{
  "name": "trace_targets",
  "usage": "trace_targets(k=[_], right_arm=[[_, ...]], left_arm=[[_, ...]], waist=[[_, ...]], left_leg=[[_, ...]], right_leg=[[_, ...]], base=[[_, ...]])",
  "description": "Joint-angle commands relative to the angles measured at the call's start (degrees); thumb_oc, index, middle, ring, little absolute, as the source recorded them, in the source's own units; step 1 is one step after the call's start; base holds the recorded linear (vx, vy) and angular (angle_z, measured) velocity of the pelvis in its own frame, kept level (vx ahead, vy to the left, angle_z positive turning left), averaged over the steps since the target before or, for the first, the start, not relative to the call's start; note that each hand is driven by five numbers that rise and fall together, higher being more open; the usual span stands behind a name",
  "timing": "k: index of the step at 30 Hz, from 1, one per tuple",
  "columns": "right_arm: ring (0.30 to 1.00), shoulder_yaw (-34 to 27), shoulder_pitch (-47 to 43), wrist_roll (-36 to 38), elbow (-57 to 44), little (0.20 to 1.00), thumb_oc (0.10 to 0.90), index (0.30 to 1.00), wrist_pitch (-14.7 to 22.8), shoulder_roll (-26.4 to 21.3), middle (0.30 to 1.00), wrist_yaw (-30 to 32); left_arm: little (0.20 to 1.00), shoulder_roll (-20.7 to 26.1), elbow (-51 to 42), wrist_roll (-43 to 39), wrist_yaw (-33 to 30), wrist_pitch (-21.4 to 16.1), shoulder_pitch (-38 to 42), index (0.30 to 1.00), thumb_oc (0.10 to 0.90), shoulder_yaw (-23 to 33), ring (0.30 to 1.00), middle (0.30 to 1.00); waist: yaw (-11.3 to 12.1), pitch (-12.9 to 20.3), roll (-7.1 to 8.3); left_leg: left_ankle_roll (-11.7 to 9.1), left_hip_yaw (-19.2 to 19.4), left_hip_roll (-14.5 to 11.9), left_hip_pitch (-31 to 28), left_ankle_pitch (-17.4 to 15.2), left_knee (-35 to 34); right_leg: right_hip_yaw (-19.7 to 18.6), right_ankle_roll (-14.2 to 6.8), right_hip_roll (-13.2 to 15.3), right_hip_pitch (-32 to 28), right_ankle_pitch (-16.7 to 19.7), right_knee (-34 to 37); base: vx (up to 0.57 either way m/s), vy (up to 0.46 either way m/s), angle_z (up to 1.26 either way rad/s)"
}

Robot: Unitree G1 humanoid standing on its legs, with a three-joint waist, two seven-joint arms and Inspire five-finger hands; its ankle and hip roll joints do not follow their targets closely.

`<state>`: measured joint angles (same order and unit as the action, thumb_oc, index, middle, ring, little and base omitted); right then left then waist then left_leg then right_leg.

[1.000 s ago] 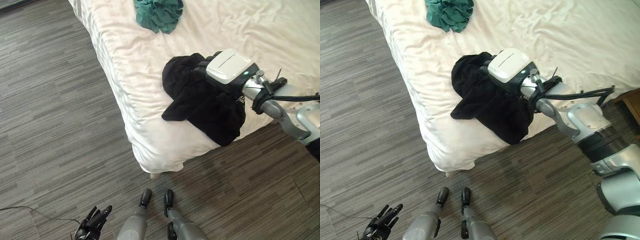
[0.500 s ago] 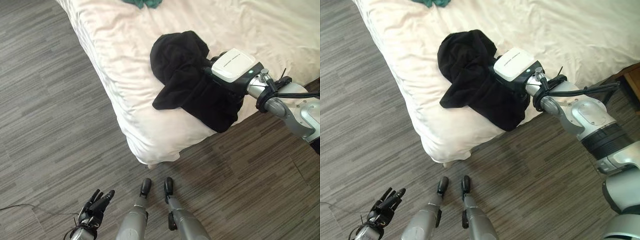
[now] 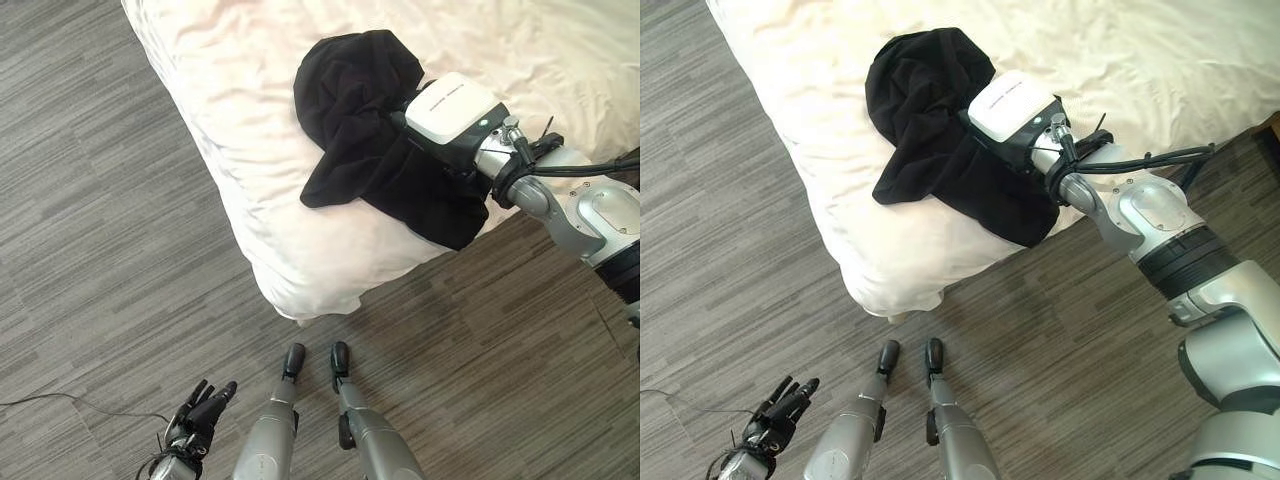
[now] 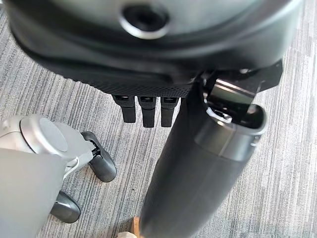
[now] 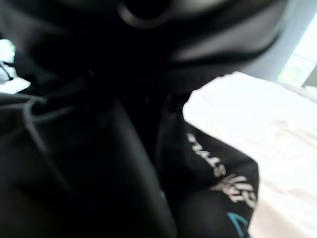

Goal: Pick up bed clothes into laundry basket.

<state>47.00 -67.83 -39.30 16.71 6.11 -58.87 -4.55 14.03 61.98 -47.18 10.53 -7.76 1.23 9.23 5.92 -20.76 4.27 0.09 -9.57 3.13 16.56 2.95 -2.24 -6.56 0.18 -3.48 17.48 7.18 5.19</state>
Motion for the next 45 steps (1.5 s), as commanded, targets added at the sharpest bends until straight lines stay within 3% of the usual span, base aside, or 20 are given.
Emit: trace_targets(k=[1,4,10,15,19,25,33,37,41,45], right_arm=[[0.3,-2.0,0.9,4.8,-6.0,0.3,0.4,0.3,1.5,-1.7,0.3,1.6],[0.3,-9.5,7.5,7.9,-11.3,0.3,0.4,0.3,2.0,-3.7,0.3,1.6],[0.3,-33.3,27.4,18.8,-21.4,0.3,0.4,0.3,4.1,-4.9,0.3,4.7],[0.3,-49.2,36.6,26.9,-22.8,0.3,0.4,0.3,5.3,-4.8,0.3,9.2],[0.3,-57.9,41.2,32.0,-20.5,0.3,0.4,0.3,6.0,-6.0,0.3,12.1],[0.3,-66.2,44.3,38.4,-14.1,0.3,0.4,0.3,6.0,-10.5,0.3,15.2],[0.3,-66.4,42.0,46.7,-6.3,0.3,0.4,0.3,5.6,-16.8,0.3,15.4],[0.3,-68.4,45.3,46.4,-7.3,0.3,0.4,0.3,5.3,-15.7,0.3,15.0],[0.3,-73.0,52.7,44.1,-10.7,0.3,0.4,0.3,4.9,-9.9,0.3,15.3],[0.3,-79.1,59.8,42.5,-12.6,0.3,0.4,0.3,5.0,-7.0,0.3,15.9]], left_arm=[[0.9,2.1,0.8,-1.3,-0.1,-2.6,-2.3,0.9,0.8,0.9,0.9,0.9],[0.9,2.2,0.5,-1.6,0.1,-2.8,-2.4,0.9,0.8,1.8,0.9,0.9],[0.9,1.5,0.5,-0.3,0.2,-3.2,-3.2,0.9,0.8,3.0,0.9,0.9],[0.9,1.8,3.2,1.1,0.4,-2.8,-3.8,0.9,0.8,4.0,0.9,0.9],[0.9,2.2,4.2,2.0,0.6,-2.4,-4.0,0.9,0.8,4.0,0.9,0.9],[0.9,2.1,6.1,3.8,0.8,-1.3,-4.4,0.9,0.8,3.9,0.9,0.9],[0.9,2.0,8.0,5.8,0.1,-0.1,-3.7,0.9,0.8,2.3,0.9,0.9],[0.9,1.2,7.7,6.0,-0.3,0.0,-3.6,0.9,0.8,2.6,0.9,0.9],[0.9,0.5,6.5,6.2,-1.6,-1.0,-3.3,0.9,0.8,3.7,0.9,0.9],[0.9,0.6,2.1,5.6,-3.1,-2.6,-3.2,0.9,0.8,4.6,0.9,0.9]], waist=[[0.7,3.5,0.56],[0.1,3.7,0.89],[-1.7,4.8,1.37],[-3.0,7.6,1.89],[-3.4,10.3,2.0],[-4.8,14.8,2.1],[-6.1,19.5,2.34],[-7.1,21.1,2.18],[-7.6,21.4,1.92],[-7.2,20.7,1.65]], left_leg=[[-3.8,-1.6,-1.0,0.8,4.0,-2.8],[-3.5,-1.7,-0.9,0.4,3.9,-2.8],[-2.9,-1.2,-0.6,-1.1,3.3,-2.8],[-2.4,-0.8,-0.3,-3.7,2.2,-2.8],[-2.2,-0.7,-0.2,-6.2,1.2,-2.8],[-1.8,0.1,-0.2,-10.1,-0.4,-2.8],[-1.6,1.8,-0.3,-13.9,-1.2,-2.8],[-1.3,2.0,-0.3,-15.4,-1.7,-2.8],[-1.0,1.7,-0.4,-16.9,-2.1,-2.8],[-0.8,0.8,-0.6,-18.3,-2.4,-2.8]], right_leg=[[1.5,-4.9,3.8,-0.8,0.6,-0.2],[1.4,-4.9,3.9,-1.1,0.6,-0.2],[1.0,-5.1,4.2,-2.4,0.3,-0.2],[0.5,-5.2,4.5,-4.9,-0.6,-0.2],[0.7,-5.3,4.8,-7.4,-1.4,-0.2],[0.6,-5.6,5.1,-11.0,-2.2,-0.2],[-0.2,-6.0,5.3,-13.9,-1.8,-0.3],[-0.3,-6.0,5.4,-15.2,-2.0,-0.7],[0.1,-6.1,5.6,-16.4,-2.9,-1.8],[1.0,-5.9,5.6,-17.9,-3.7,-2.0]], base=[[0.0,0.0,0.0],[-0.02,0.018,0.05],[0.0,0.014,-0.02],[0.06,0.031,-0.03],[0.09,0.038,-0.03],[0.08,0.036,-0.03],[0.04,0.024,-0.07],[0.05,0.023,-0.13],[0.01,0.001,-0.01],[0.03,-0.038,0.15]])
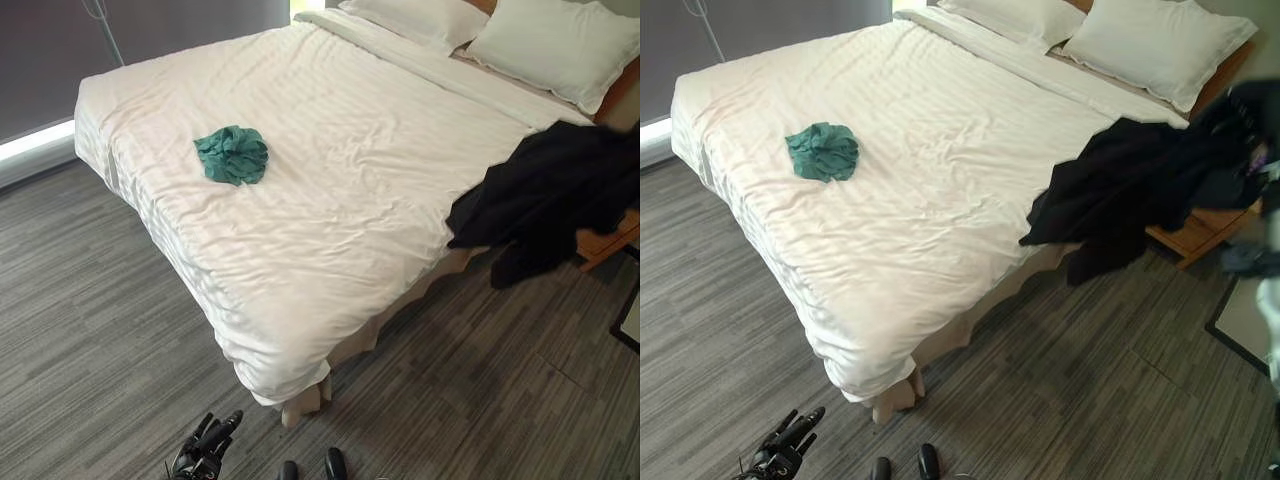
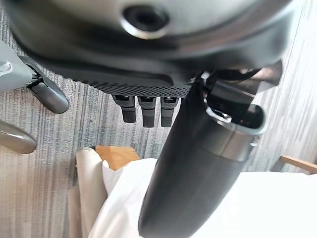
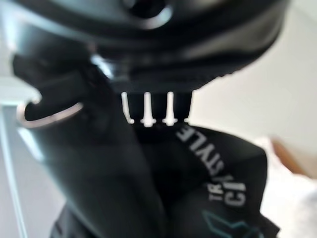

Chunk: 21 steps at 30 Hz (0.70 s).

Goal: Pick up bed clothes into laundry basket.

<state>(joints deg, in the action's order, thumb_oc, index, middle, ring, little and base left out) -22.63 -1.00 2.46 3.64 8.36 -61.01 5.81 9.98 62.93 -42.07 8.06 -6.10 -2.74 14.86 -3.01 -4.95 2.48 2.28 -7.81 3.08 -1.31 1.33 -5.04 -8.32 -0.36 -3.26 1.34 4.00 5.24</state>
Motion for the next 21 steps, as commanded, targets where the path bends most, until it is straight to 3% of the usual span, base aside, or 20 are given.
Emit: trace_targets(k=[1,2,4,5,7,10,11,12,13,14,16,18,19,21], right_arm=[[0.3,-11.3,-4.5,1.7,-0.2,0.3,0.4,0.3,3.3,-3.8,0.3,5.3],[0.3,-13.1,-2.6,2.3,-0.6,0.3,0.4,0.3,3.7,-3.2,0.3,5.5],[0.3,-17.9,1.8,3.3,-3.0,0.3,0.4,0.3,4.9,-2.9,0.3,5.6],[0.3,-19.5,2.7,4.0,-3.5,0.3,0.4,0.3,5.1,-3.1,0.3,6.0],[0.3,-19.5,2.7,5.1,-3.8,0.3,0.4,0.3,5.0,-2.0,0.3,6.6],[0.3,-19.2,2.9,5.7,-3.7,0.3,0.4,0.3,5.1,-0.4,0.3,7.6],[0.3,-19.3,3.2,5.7,-3.8,0.3,0.4,0.3,5.0,-0.2,0.3,7.5],[0.3,-19.2,3.7,6.0,-3.9,0.3,0.4,0.3,5.3,-0.2,0.3,8.2],[0.3,-19.2,4.3,5.7,-3.9,0.3,0.4,0.3,5.1,-0.2,0.3,8.3],[0.3,-18.8,4.4,5.4,-4.0,0.3,0.4,0.3,5.1,-0.7,0.3,8.6],[0.3,-18.2,4.0,5.7,-3.7,0.3,0.4,0.3,5.3,-0.8,0.3,8.7],[0.3,-17.0,2.9,5.6,-3.8,0.3,0.4,0.3,5.0,-0.2,0.3,8.9],[0.3,-16.8,2.5,5.2,-3.8,0.3,0.4,0.3,4.6,0.5,0.3,8.7],[0.3,-18.1,3.2,5.1,-3.6,0.3,0.4,0.3,3.9,2.2,0.3,8.6]], left_arm=[[0.9,5.2,-2.9,-0.4,-1.6,-5.6,1.0,0.9,0.8,-0.2,0.9,0.9],[0.9,5.5,-3.8,-0.7,-2.0,-5.9,1.2,0.9,0.8,-0.1,0.9,0.9],[0.9,7.1,-10.5,-1.8,-3.2,-7.9,4.2,0.9,0.8,-0.5,0.9,0.9],[0.9,6.9,-12.2,-2.9,-3.9,-8.6,5.4,0.9,0.8,-0.7,0.9,0.9],[0.9,6.4,-15.6,-5.0,-5.0,-9.9,6.4,0.9,0.8,-0.1,0.9,0.9],[0.9,7.0,-18.9,-8.8,-5.9,-11.7,7.0,0.9,0.8,2.3,0.9,0.9],[0.9,7.0,-19.0,-8.8,-6.0,-11.6,6.9,0.9,0.8,2.2,0.9,0.9],[0.9,8.1,-20.5,-10.9,-6.7,-13.1,7.7,0.9,0.8,3.3,0.9,0.9],[0.9,8.8,-21.0,-11.3,-6.9,-13.4,7.8,0.9,0.8,4.0,0.9,0.9],[0.9,10.2,-21.5,-11.9,-7.5,-14.4,7.6,0.9,0.8,5.2,0.9,0.9],[0.9,11.5,-22.0,-11.8,-7.3,-14.4,7.5,0.9,0.8,5.4,0.9,0.9],[0.9,13.6,-22.6,-11.0,-7.3,-14.2,7.5,0.9,0.8,5.4,0.9,0.9],[0.9,14.3,-22.5,-11.3,-7.1,-13.8,7.3,0.9,0.8,5.8,0.9,0.9],[0.9,14.9,-20.7,-10.9,-6.3,-12.7,8.2,0.9,0.8,4.5,0.9,0.9]], waist=[[1.7,4.3,3.15],[1.7,3.7,3.18],[0.5,-0.9,3.63],[-0.5,-2.4,3.63],[-1.1,-3.2,3.8],[-1.5,-2.1,3.84],[-1.4,-1.8,3.74],[-1.3,-1.3,3.65],[-1.2,-1.1,3.22],[-0.4,-0.4,2.47],[0.0,0.1,2.12],[1.1,0.3,1.96],[1.1,0.7,2.47],[0.2,1.0,2.99]], left_leg=[[-3.0,-1.5,-0.9,-1.1,-0.9,0.1],[-3.3,-1.7,-1.0,-1.4,-0.8,0.3],[-6.6,1.7,-1.0,3.9,-1.7,12.4],[-7.5,5.9,-3.1,6.8,-1.0,15.6],[-7.5,8.7,-8.6,8.3,-0.1,15.5],[-8.5,8.1,-18.2,8.6,4.0,11.6],[-8.8,8.3,-18.5,8.2,4.7,10.4],[-10.3,8.0,-23.8,8.8,8.7,7.8],[-11.1,7.1,-25.5,8.6,10.9,6.2],[-13.5,3.4,-28.0,7.7,13.2,5.1],[-14.4,2.4,-29.0,7.6,13.3,5.4],[-15.4,-0.4,-28.4,8.0,9.8,9.4],[-15.1,-0.7,-26.4,8.9,4.6,12.8],[-14.7,3.1,-23.4,10.2,-1.3,16.6]], right_leg=[[2.7,-5.1,5.2,-2.1,-1.4,-3.0],[2.8,-4.8,5.0,-2.4,-1.8,-3.4],[5.2,-4.0,6.7,-3.8,-3.4,-5.7],[6.3,-4.1,7.5,-4.0,-4.0,-6.9],[6.0,-4.6,9.1,-4.2,-5.1,-7.9],[4.7,-6.7,11.1,-3.7,-5.8,-8.2],[4.6,-6.5,10.8,-3.5,-5.8,-8.2],[4.2,-7.9,12.9,-3.9,-6.5,-8.3],[3.5,-8.5,13.2,-3.4,-6.6,-8.7],[1.7,-9.8,14.8,-3.6,-7.1,-8.6],[0.9,-10.6,16.0,-3.9,-7.0,-8.5],[-0.1,-12.0,18.8,-4.3,-6.1,-8.4],[-0.6,-12.7,21.2,-5.0,-5.1,-8.1],[0.3,-13.6,25.8,-5.6,1.0,-9.7]], base=[[0.02,-0.068,0.2],[-0.05,-0.094,0.26],[-0.19,0.01,0.49],[-0.17,0.138,0.67],[-0.03,0.155,1.01],[0.09,0.164,0.2],[0.17,0.287,-0.07],[0.15,0.338,0.02],[0.29,0.647,-0.06],[0.18,0.402,-0.19],[0.2,0.389,-0.57],[0.22,0.465,-0.57],[0.27,0.532,-0.55],[0.25,0.586,-0.35]])
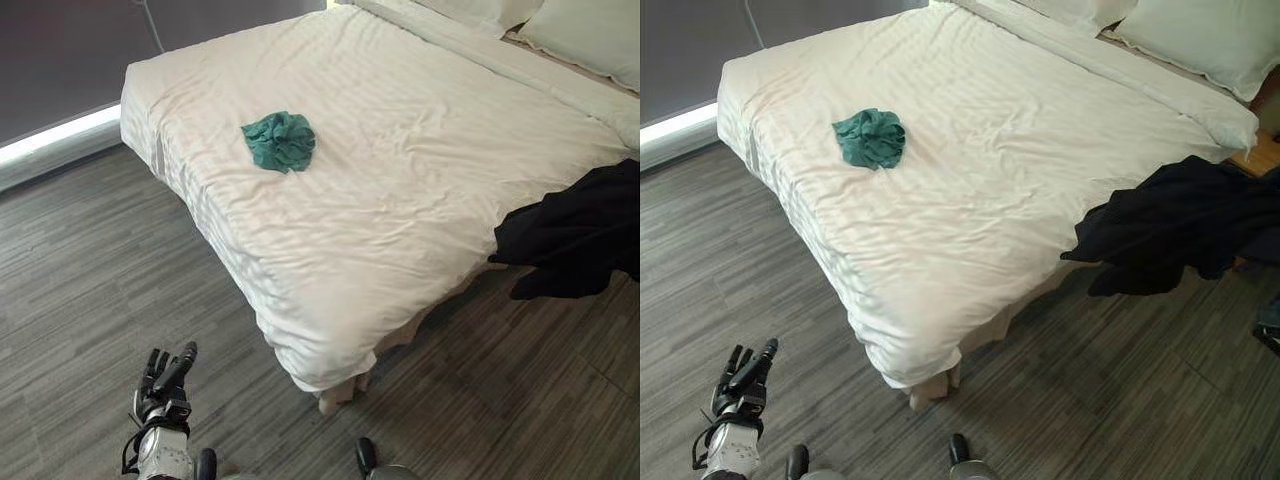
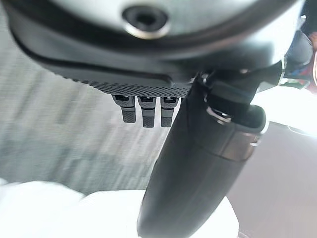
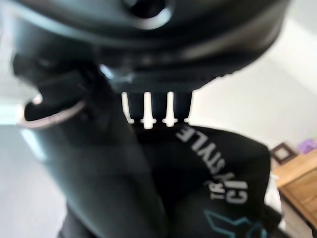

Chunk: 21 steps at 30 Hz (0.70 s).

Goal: Pick up bed clothes into laundry basket.

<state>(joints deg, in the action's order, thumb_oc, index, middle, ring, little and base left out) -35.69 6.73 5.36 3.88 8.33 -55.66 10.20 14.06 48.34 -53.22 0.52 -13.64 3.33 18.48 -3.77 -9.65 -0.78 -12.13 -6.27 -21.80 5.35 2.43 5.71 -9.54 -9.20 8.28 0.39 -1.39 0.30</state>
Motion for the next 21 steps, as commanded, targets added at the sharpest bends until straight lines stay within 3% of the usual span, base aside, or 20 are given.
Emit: trace_targets(k=[1,2,3,4,5,6,7,8,9,10,11,12,13,17,19,21], right_arm=[[0.3,-5.3,-4.5,2.3,-3.3,0.3,0.4,0.3,3.9,-2.4,0.3,4.7],[0.3,-5.4,-4.5,2.3,-3.3,0.3,0.4,0.3,3.9,-2.2,0.3,4.7],[0.3,-4.5,-5.3,1.6,-3.1,0.3,0.4,0.3,3.9,-0.3,0.3,5.4],[0.3,-4.5,-5.3,1.6,-3.1,0.3,0.4,0.3,4.0,-0.2,0.3,5.4],[0.3,-3.3,-6.1,1.7,-3.0,0.3,0.4,0.3,4.2,1.3,0.3,5.5],[0.3,-4.0,-4.8,2.2,-2.4,0.3,0.4,0.3,4.6,1.7,0.3,5.0],[0.3,-4.0,-4.8,2.2,-2.4,0.3,0.4,0.3,4.6,1.7,0.3,5.0],[0.3,-4.6,-3.7,2.3,-1.5,0.3,0.4,0.3,4.7,1.2,0.3,4.2],[0.3,-5.9,-3.2,3.6,0.6,0.3,0.4,0.3,4.9,0.1,0.3,3.6],[0.3,-6.0,-3.3,3.6,0.7,0.3,0.4,0.3,5.0,0.1,0.3,3.6],[0.3,-6.4,-2.8,4.6,2.3,0.3,0.4,0.3,5.2,0.1,0.3,3.3],[0.3,-6.6,-2.8,4.7,2.4,0.3,0.4,0.3,5.3,0.1,0.3,3.3],[0.3,-6.8,-2.3,4.8,2.1,0.3,0.4,0.3,5.5,0.6,0.3,3.1],[0.3,-8.1,-1.3,4.7,1.7,0.3,0.4,0.3,5.6,0.6,0.3,2.7],[0.3,-8.7,-1.0,4.8,1.8,0.3,0.4,0.3,5.9,0.2,0.3,2.6],[0.3,-8.7,-2.3,4.7,0.8,0.3,0.4,0.3,6.6,-1.0,0.3,3.0]], left_arm=[[0.9,11.6,-5.4,1.5,1.6,-4.6,2.4,0.9,0.8,-0.1,0.9,0.9],[0.9,11.7,-5.3,1.5,1.6,-4.6,2.6,0.9,0.8,-0.1,0.9,0.9],[0.9,13.7,-5.5,6.1,2.0,-4.0,2.6,0.9,0.8,-2.8,0.9,0.9],[0.9,13.7,-5.5,6.2,1.9,-4.0,2.6,0.9,0.8,-2.8,0.9,0.9],[0.9,15.7,-7.1,7.7,3.1,-3.2,2.8,0.9,0.8,-4.5,0.9,0.9],[0.9,16.6,-8.9,8.3,3.5,-3.4,3.3,0.9,0.8,-5.0,0.9,0.9],[0.9,16.6,-8.9,8.3,3.5,-3.4,3.3,0.9,0.8,-5.0,0.9,0.9],[0.9,17.3,-10.8,9.0,3.7,-3.1,4.8,0.9,0.8,-6.0,0.9,0.9],[0.9,18.0,-13.4,11.3,2.7,-4.0,8.1,0.9,0.8,-7.1,0.9,0.9],[0.9,17.9,-13.4,11.3,2.6,-4.0,8.2,0.9,0.8,-7.1,0.9,0.9],[0.9,17.8,-15.2,11.7,1.6,-4.5,10.4,0.9,0.8,-7.7,0.9,0.9],[0.9,17.8,-15.4,11.8,1.4,-4.5,10.5,0.9,0.8,-7.8,0.9,0.9],[0.9,17.7,-16.6,12.3,1.1,-4.7,12.3,0.9,0.8,-8.6,0.9,0.9],[0.9,16.9,-19.6,13.2,0.9,-5.6,16.2,0.9,0.8,-10.6,0.9,0.9],[0.9,16.7,-20.1,13.4,1.0,-5.7,16.6,0.9,0.8,-11.0,0.9,0.9],[0.9,16.6,-21.9,13.3,0.7,-6.4,16.8,0.9,0.8,-10.8,0.9,0.9]], waist=[[0.3,5.2,6.4],[0.7,5.5,6.69],[0.0,4.0,5.86],[0.0,4.2,5.93],[-1.1,3.3,3.37],[-3.0,3.3,2.27],[-2.9,3.4,2.3],[-4.0,3.1,1.72],[-5.6,1.9,1.01],[-5.6,1.8,1.02],[-7.1,1.5,1.17],[-7.0,1.4,1.15],[-7.9,1.3,1.38],[-10.6,2.8,2.21],[-10.8,3.2,2.17],[-9.9,4.5,2.76]], left_leg=[[0.4,1.5,2.7,3.2,-3.9,5.2],[0.5,2.0,2.9,3.4,-3.9,5.3],[2.7,3.6,5.2,3.5,-5.1,5.2],[2.8,3.7,5.3,3.6,-5.4,5.1],[5.5,5.1,7.6,2.6,-5.8,3.8],[6.8,5.2,9.3,1.6,-4.8,1.5],[6.7,5.3,9.3,1.6,-4.6,1.3],[8.0,5.6,11.0,0.2,-4.4,-0.4],[10.2,8.4,14.3,-3.6,-5.4,-2.4],[10.2,8.4,14.3,-3.5,-5.1,-2.5],[10.8,8.7,16.4,-5.4,-5.8,-3.0],[10.8,8.7,16.3,-5.3,-5.5,-3.0],[11.0,8.8,17.6,-5.9,-5.9,-3.0],[11.4,9.7,20.8,-8.9,-7.0,-5.0],[11.5,9.8,21.0,-9.8,-7.4,-5.5],[11.2,12.9,21.5,-11.5,-8.9,-5.5]], right_leg=[[0.7,-3.8,15.2,-2.6,12.0,-6.4],[0.2,-4.0,15.5,-2.0,12.4,-6.2],[2.3,-2.0,16.3,2.3,21.7,-9.0],[2.3,-2.1,16.4,2.3,21.7,-8.8],[4.5,-0.2,15.2,4.8,20.7,-14.5],[1.8,0.7,10.9,6.4,17.9,-19.8],[1.7,0.7,10.9,6.8,17.8,-20.0],[1.8,1.3,6.7,8.0,13.7,-24.3],[7.4,3.0,2.6,11.9,7.4,-32.8],[7.4,3.1,2.6,12.1,7.5,-32.9],[7.9,3.4,-2.8,13.8,3.9,-34.6],[7.9,3.5,-2.8,13.9,4.2,-34.5],[7.5,3.5,-5.1,14.4,3.4,-33.9],[7.7,3.9,-9.3,13.6,1.8,-24.3],[7.3,4.1,-10.2,12.5,1.7,-20.7],[13.1,4.5,-8.9,10.2,2.2,-11.5]], base=[[0.12,0.38,0.01],[0.03,0.566,0.08],[0.0,0.384,0.12],[0.04,0.839,0.06],[0.13,0.768,0.05],[0.11,0.762,-0.25],[0.15,0.573,-0.2],[0.26,0.831,0.24],[0.25,0.831,0.38],[0.33,0.784,0.35],[0.14,0.223,-0.01],[0.24,0.324,-0.07],[0.16,0.175,-0.05],[0.24,0.159,0.0],[0.21,0.037,-0.11],[0.28,0.0,-0.24]])
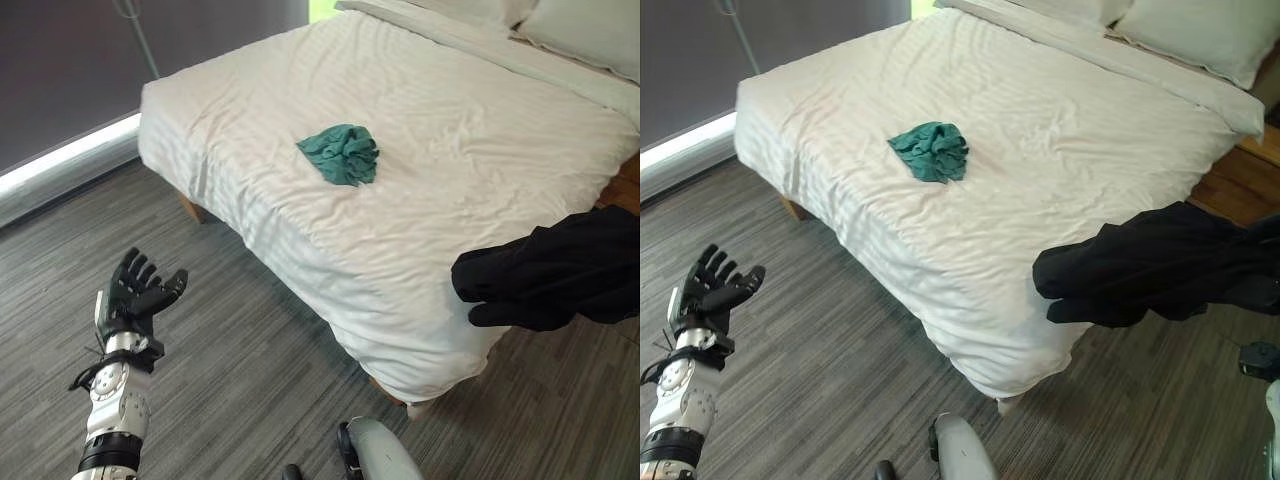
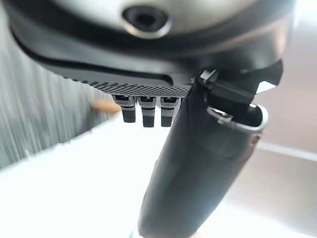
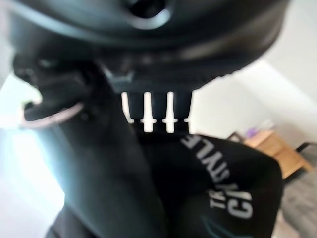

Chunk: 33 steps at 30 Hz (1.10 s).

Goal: Pick up bed clothes into laundry basket.

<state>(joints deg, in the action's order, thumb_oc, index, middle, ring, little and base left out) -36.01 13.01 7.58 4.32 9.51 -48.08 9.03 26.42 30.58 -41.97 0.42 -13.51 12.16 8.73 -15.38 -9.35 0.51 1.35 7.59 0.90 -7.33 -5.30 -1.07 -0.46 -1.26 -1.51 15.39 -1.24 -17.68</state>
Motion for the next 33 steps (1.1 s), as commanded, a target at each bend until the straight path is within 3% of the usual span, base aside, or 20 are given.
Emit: trace_targets(k=[1,2,4,6,7,9,10,12,15,16,18,21,23,24,28,29,33], right_arm=[[0.3,-7.5,-9.8,2.4,0.2,0.3,0.4,0.3,5.6,-9.2,0.3,4.1],[0.3,-6.3,-10.9,2.3,0.1,0.3,0.4,0.3,5.8,-9.5,0.3,4.1],[0.3,-6.2,-11.1,3.5,0.3,0.3,0.4,0.3,5.6,-10.1,0.3,3.0],[0.3,-4.9,-12.7,4.0,0.1,0.3,0.4,0.3,6.1,-11.1,0.3,2.4],[0.3,-4.0,-13.8,4.9,-0.4,0.3,0.4,0.3,6.4,-11.7,0.3,2.1],[0.3,-0.3,-17.5,6.7,0.7,0.3,0.4,0.3,6.8,-12.4,0.3,2.5],[0.3,-0.3,-17.5,6.7,0.7,0.3,0.4,0.3,6.8,-12.4,0.3,2.5],[0.3,0.9,-16.7,7.6,3.3,0.3,0.4,0.3,5.9,-13.3,0.3,1.7],[0.3,2.5,-17.8,8.1,3.7,0.3,0.4,0.3,7.3,-14.5,0.3,2.1],[0.3,3.2,-18.5,8.3,4.0,0.3,0.4,0.3,7.9,-15.0,0.3,2.2],[0.3,1.7,-16.6,9.7,3.4,0.3,0.4,0.3,6.8,-14.5,0.3,0.5],[0.3,3.3,-19.1,10.7,5.3,0.3,0.4,0.3,6.4,-15.5,0.3,0.9],[0.3,3.1,-19.0,10.7,5.9,0.3,0.4,0.3,6.1,-15.8,0.3,0.8],[0.3,3.7,-19.7,10.5,6.5,0.3,0.4,0.3,5.5,-17.5,0.3,1.2],[0.3,4.4,-20.7,10.8,7.8,0.3,0.4,0.3,4.9,-19.4,0.3,2.0],[0.3,5.0,-21.3,11.0,8.9,0.3,0.4,0.3,4.5,-20.5,0.3,2.5],[0.3,4.5,-20.8,11.2,9.0,0.3,0.4,0.3,4.1,-21.8,0.3,3.1]], left_arm=[[0.9,4.5,-5.2,2.6,0.7,-6.7,7.5,0.9,0.8,-0.9,0.9,0.9],[0.9,5.0,-6.6,3.3,0.5,-6.7,6.8,0.9,0.8,-0.4,0.9,0.9],[0.9,6.7,-7.9,5.1,0.9,-6.6,6.5,0.9,0.8,-0.2,0.9,0.9],[0.9,8.8,-9.5,6.4,0.5,-7.0,6.4,0.9,0.8,0.8,0.9,0.9],[0.9,10.4,-10.7,6.6,0.5,-6.9,6.4,0.9,0.8,1.4,0.9,0.9],[0.9,13.5,-11.3,8.5,-0.9,-6.8,7.4,0.9,0.8,1.6,0.9,0.9],[0.9,13.5,-11.3,8.5,-0.9,-6.8,7.4,0.9,0.8,1.6,0.9,0.9],[0.9,19.9,-10.7,12.2,-2.2,-6.6,9.2,0.9,0.8,1.4,0.9,0.9],[0.9,25.5,-8.9,11.7,-2.5,-7.3,12.4,0.9,0.8,-0.1,0.9,0.9],[0.9,26.7,-8.3,11.8,-2.9,-7.6,13.0,0.9,0.8,-0.8,0.9,0.9],[0.9,30.9,-6.7,13.9,-2.0,-6.9,15.2,0.9,0.8,-2.3,0.9,0.9],[0.9,36.5,-2.8,16.5,-3.7,-5.3,21.8,0.9,0.8,-7.0,0.9,0.9],[0.9,37.6,-1.4,17.4,-4.1,-4.7,22.4,0.9,0.8,-7.5,0.9,0.9],[0.9,41.8,0.2,22.8,-5.9,-2.9,27.2,0.9,0.8,-11.1,0.9,0.9],[0.9,44.1,4.7,24.9,-7.4,-1.3,35.2,0.9,0.8,-17.6,0.9,0.9],[0.9,44.6,7.4,27.6,-8.2,0.1,41.4,0.9,0.8,-23.2,0.9,0.9],[0.9,44.4,11.4,34.6,-9.2,2.4,51.7,0.9,0.8,-33.1,0.9,0.9]], waist=[[2.6,4.4,1.42],[3.1,4.4,1.32],[3.8,4.4,1.57],[5.6,3.3,2.73],[7.3,1.8,3.74],[9.5,-0.2,4.53],[9.5,-0.2,4.53],[10.6,-0.3,4.31],[12.8,1.0,2.84],[13.1,1.5,2.34],[11.4,2.7,1.27],[10.7,3.7,0.14],[10.7,3.8,-0.03],[10.0,3.6,-0.82],[9.3,3.2,-1.28],[8.6,2.4,-1.52],[7.1,1.1,-1.67]], left_leg=[[-2.7,0.4,-1.5,0.7,-1.2,2.2],[-3.3,1.4,-2.1,0.2,-1.3,3.7],[-4.6,1.8,-3.5,1.4,0.4,13.2],[-7.0,1.7,-4.7,6.1,5.1,26.8],[-7.6,-1.5,-4.2,10.4,8.5,36.5],[-5.3,-6.5,-2.8,16.2,7.4,42.8],[-5.3,-6.5,-2.8,16.2,7.4,42.8],[-3.6,-8.0,-6.3,20.3,5.3,34.4],[-4.3,-12.8,-3.0,16.8,7.3,13.3],[-4.5,-14.7,-2.2,15.8,7.6,10.3],[-4.5,-13.9,-2.3,11.1,7.0,5.9],[-4.1,-14.1,-1.9,8.9,7.5,1.8],[-3.9,-13.6,-1.8,8.3,7.6,0.9],[-3.4,-12.8,-1.6,8.3,8.4,-0.4],[-2.8,-11.5,-1.4,8.2,8.1,-2.1],[-2.5,-10.8,-1.3,8.9,8.4,-2.7],[-2.2,-9.8,-1.0,10.4,8.7,-3.5]], right_leg=[[6.9,-3.4,1.6,-5.8,2.6,9.4],[7.7,-3.4,1.6,-6.5,3.4,11.8],[5.1,-2.5,0.5,-10.5,2.9,14.4],[2.9,-1.0,-0.6,-13.5,3.0,15.8],[0.6,0.3,-1.1,-14.5,2.8,15.4],[-2.6,1.0,-1.4,-15.5,2.6,15.1],[-2.6,1.0,-1.4,-15.5,2.6,15.1],[-5.6,-0.5,-0.3,-18.2,2.3,16.1],[-10.0,-1.2,-0.9,-19.9,1.5,16.9],[-10.8,-1.2,-1.1,-20.3,0.8,16.5],[-11.5,-1.6,-0.8,-20.6,-0.1,16.7],[-12.6,-2.7,0.0,-20.0,0.7,18.4],[-12.9,-3.0,0.3,-19.9,1.1,18.8],[-13.6,-3.9,0.9,-19.2,2.2,19.3],[-14.2,-4.7,1.5,-18.1,2.4,20.1],[-14.8,-5.2,1.7,-16.7,3.1,20.1],[-15.3,-5.8,2.0,-14.4,4.2,20.6]], base=[[0.2,-0.072,-1.25],[0.2,-0.116,-1.59],[0.2,-0.162,-1.12],[0.16,-0.216,-0.52],[0.09,-0.169,-0.72],[-0.01,-0.029,-1.49],[0.09,0.076,-1.62],[0.21,0.122,-0.77],[0.25,0.169,-0.76],[0.2,0.166,-0.61],[0.19,0.179,-0.89],[0.11,0.175,-0.4],[0.07,0.146,-0.16],[0.07,0.177,-0.36],[0.0,0.143,-0.33],[-0.08,0.126,-0.14],[-0.07,0.111,-0.14]])
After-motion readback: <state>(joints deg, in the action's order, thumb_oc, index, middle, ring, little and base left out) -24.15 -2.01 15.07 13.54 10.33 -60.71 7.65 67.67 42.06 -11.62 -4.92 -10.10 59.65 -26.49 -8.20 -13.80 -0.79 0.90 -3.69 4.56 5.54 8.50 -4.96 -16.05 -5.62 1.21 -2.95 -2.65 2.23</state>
